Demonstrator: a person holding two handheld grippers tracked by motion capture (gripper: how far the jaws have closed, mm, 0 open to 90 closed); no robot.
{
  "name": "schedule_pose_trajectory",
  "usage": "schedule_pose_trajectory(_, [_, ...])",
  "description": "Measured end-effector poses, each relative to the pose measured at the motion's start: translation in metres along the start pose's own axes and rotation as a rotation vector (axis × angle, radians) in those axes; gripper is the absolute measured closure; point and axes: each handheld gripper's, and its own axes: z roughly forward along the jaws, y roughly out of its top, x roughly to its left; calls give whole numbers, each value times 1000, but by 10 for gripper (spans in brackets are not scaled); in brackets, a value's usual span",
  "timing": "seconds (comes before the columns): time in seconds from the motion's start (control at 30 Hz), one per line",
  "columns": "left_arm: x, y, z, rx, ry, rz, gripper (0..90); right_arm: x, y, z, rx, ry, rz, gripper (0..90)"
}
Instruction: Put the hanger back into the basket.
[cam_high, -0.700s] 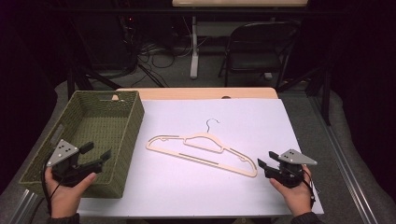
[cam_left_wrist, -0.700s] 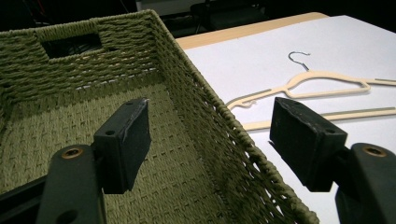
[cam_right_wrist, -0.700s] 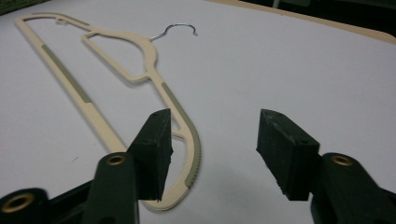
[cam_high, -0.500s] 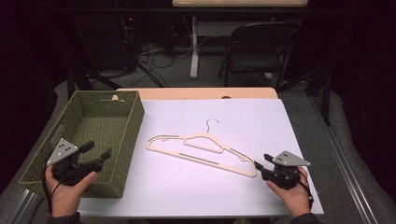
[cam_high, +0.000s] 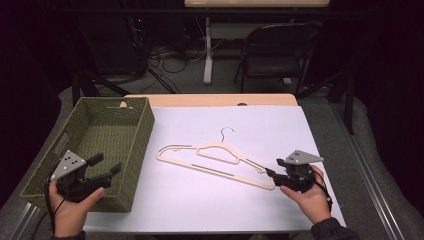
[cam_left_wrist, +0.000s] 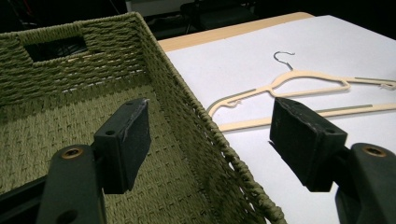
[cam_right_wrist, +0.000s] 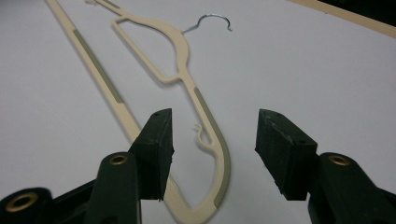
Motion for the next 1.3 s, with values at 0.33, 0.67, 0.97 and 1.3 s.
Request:
schedule_pose_trajectory(0.33, [0,-1,-2,0,-2,-4,287,0,65,14,46,67,-45,392])
schedule_pose_trajectory(0.67, [3,-1,-3,-3,-2,-31,226,10,89,35,56,97,-96,496])
schedule_pose_trajectory(0.97, [2,-1,-1,11,-5,-26,226,12,103,53,78,95,-86,375])
schedule_pose_trajectory(1.3, [1,-1,1,17,-10,-21,228,16,120,68,133,141,-115,355])
